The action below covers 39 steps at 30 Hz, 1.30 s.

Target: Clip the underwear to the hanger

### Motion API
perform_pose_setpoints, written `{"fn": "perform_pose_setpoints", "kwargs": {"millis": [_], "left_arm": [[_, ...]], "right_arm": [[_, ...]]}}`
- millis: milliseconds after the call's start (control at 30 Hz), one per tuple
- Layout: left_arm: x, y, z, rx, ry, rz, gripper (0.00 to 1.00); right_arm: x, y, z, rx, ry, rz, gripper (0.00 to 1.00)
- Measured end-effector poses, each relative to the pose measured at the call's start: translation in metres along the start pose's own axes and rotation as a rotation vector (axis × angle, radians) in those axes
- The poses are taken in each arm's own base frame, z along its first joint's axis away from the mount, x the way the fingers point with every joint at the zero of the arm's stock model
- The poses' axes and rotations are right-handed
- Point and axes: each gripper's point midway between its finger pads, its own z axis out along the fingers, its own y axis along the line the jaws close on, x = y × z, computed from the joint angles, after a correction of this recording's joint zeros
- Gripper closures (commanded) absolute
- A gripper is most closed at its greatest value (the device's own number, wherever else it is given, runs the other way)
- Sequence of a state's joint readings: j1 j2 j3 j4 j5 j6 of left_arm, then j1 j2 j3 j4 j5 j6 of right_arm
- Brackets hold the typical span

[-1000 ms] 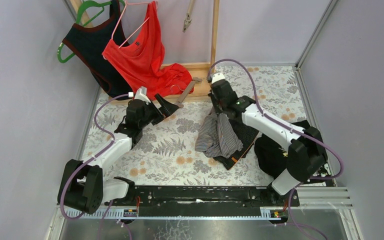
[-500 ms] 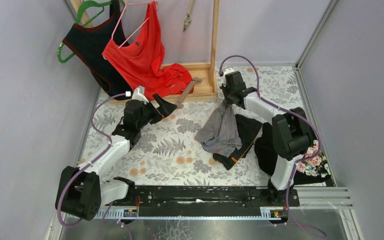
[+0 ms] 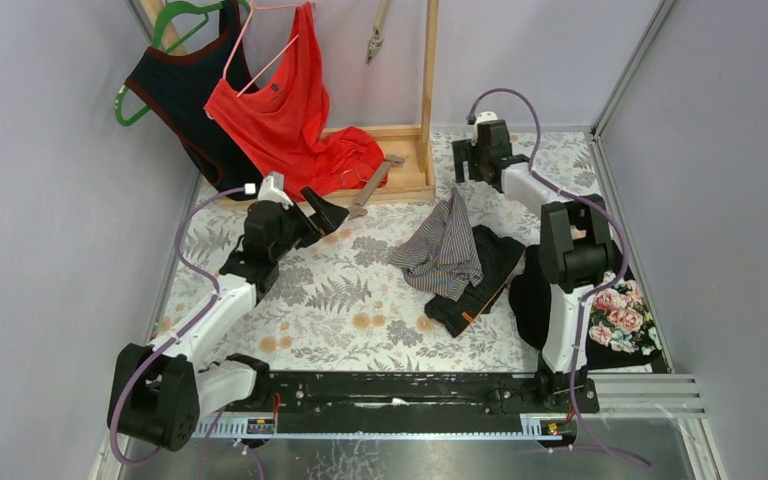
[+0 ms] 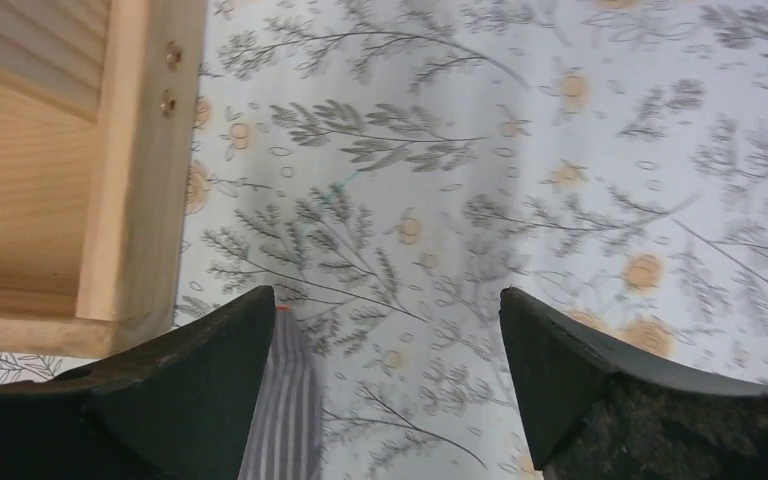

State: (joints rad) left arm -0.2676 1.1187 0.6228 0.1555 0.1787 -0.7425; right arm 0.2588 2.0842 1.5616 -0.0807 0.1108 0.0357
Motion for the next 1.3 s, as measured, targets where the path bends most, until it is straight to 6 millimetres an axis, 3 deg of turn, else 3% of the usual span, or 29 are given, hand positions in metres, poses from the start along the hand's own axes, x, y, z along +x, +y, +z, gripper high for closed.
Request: {"fn": "perform_pose_setpoints", "kwargs": {"millis": [133,233,300,367,433,500,567,667,767,1000,1067,1133,1300], "left_arm": [[-0.005,0.0,0.0,-0.01,-0.021,0.006,0.0],[-0.01,-0.002,0.001,-0.016,-0.027,0.012,0.0],[-0.014,-0.006,0.003,-0.012,-0.031,0.016,0.0],[-0.017,-0.008,0.005,-0.01,-0.033,0.017,0.0],[-0.016,-0.007,0.007,-0.014,-0.029,0.016,0.0],[-0.014,-0.003,0.01,-0.024,-0.02,0.013,0.0],[-0.012,0.001,0.013,-0.036,-0.012,0.009,0.0],[-0.011,0.004,0.014,-0.046,-0.006,0.007,0.0],[-0.013,0.006,0.014,-0.051,-0.013,0.005,0.0],[-0.012,0.013,0.027,-0.05,-0.012,-0.065,0.0],[-0.007,0.02,0.036,-0.043,0.002,-0.119,0.06],[0.006,0.03,0.044,-0.032,0.026,-0.207,0.13],[0.05,0.057,0.054,-0.006,0.091,-0.471,0.14]], "right_arm": [[-0.014,-0.014,-0.031,0.014,-0.049,0.034,0.15],[-0.021,0.008,-0.076,-0.009,-0.095,0.004,0.16],[-0.025,0.048,-0.113,-0.057,-0.141,-0.058,0.17],[-0.019,0.103,-0.15,-0.141,-0.194,-0.14,0.19],[0.004,0.156,-0.182,-0.244,-0.21,-0.228,0.21],[0.036,0.187,-0.198,-0.312,-0.185,-0.3,0.22],[0.068,0.192,-0.198,-0.316,-0.134,-0.35,0.22],[0.107,0.181,-0.188,-0.286,-0.061,-0.395,0.22],[0.13,0.172,-0.183,-0.266,-0.02,-0.426,0.22],[0.122,0.177,-0.177,-0.271,-0.069,-0.434,0.22],[0.122,0.178,-0.174,-0.268,-0.067,-0.44,0.22],[0.124,0.178,-0.172,-0.265,-0.063,-0.447,0.22],[0.122,0.179,-0.171,-0.265,-0.071,-0.448,0.22]]}}
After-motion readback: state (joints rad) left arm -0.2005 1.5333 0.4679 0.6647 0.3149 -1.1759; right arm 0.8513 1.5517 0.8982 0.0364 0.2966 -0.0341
